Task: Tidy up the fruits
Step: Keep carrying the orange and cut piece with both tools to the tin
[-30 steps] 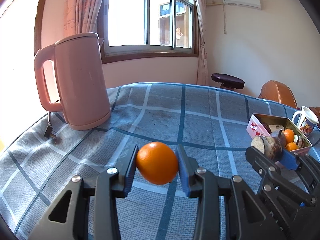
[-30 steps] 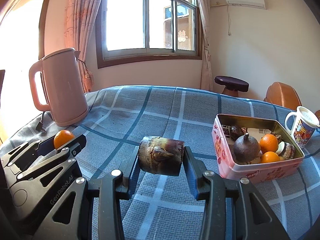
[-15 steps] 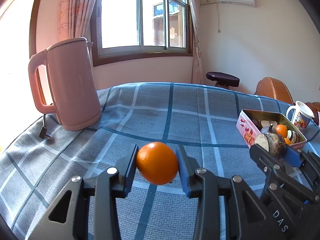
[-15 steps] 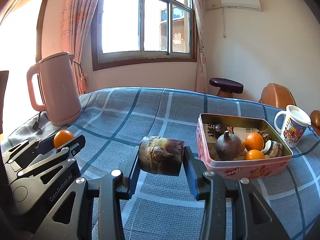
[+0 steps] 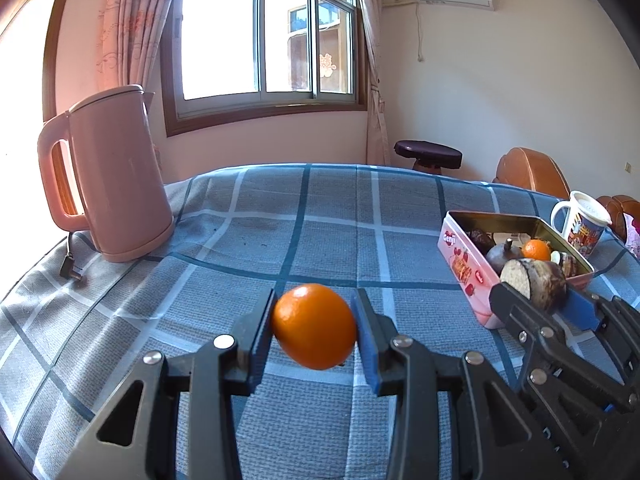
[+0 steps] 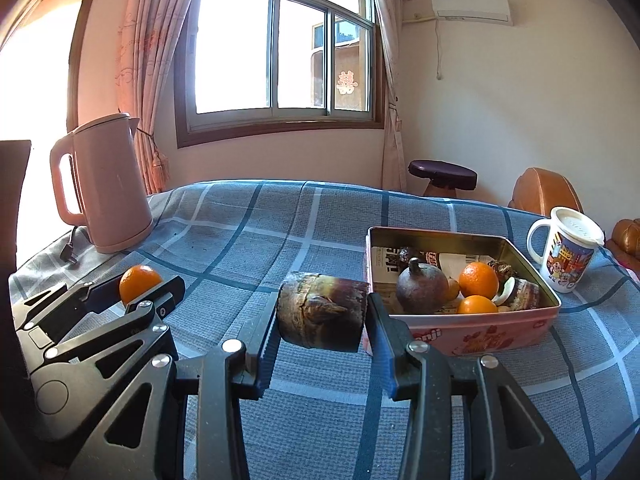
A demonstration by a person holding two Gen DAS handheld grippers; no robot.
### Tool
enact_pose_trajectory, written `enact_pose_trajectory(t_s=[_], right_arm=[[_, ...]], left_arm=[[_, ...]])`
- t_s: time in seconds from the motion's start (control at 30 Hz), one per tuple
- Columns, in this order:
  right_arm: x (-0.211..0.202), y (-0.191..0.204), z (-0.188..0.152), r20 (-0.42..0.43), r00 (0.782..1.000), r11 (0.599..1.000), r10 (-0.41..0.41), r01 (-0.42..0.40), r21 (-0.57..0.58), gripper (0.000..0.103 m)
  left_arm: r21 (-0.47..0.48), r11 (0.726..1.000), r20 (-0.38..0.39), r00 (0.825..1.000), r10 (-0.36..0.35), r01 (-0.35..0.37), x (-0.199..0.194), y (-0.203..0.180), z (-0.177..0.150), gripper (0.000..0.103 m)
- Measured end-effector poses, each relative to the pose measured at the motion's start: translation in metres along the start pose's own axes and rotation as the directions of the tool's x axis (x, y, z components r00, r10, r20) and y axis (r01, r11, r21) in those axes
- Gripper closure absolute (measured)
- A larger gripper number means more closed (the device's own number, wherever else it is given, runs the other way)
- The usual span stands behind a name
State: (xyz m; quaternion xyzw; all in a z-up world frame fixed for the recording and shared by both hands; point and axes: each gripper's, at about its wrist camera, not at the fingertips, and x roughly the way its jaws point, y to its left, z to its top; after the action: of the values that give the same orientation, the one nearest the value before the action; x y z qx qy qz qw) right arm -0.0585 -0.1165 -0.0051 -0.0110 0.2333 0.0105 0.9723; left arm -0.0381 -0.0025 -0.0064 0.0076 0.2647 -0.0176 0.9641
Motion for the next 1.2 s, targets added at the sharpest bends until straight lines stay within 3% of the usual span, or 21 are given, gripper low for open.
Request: enact_pose_trajectory(t_s=[1.2], right_arm=[[-0.028,-0.032,-0.01,0.042,0.996,0.997,-0.082,0.082,0.009,0.059]], left_arm=[[0.04,0.998,0.022,0.999,-0.046,0.045,-0.016,-0.037,-0.007,0.063]])
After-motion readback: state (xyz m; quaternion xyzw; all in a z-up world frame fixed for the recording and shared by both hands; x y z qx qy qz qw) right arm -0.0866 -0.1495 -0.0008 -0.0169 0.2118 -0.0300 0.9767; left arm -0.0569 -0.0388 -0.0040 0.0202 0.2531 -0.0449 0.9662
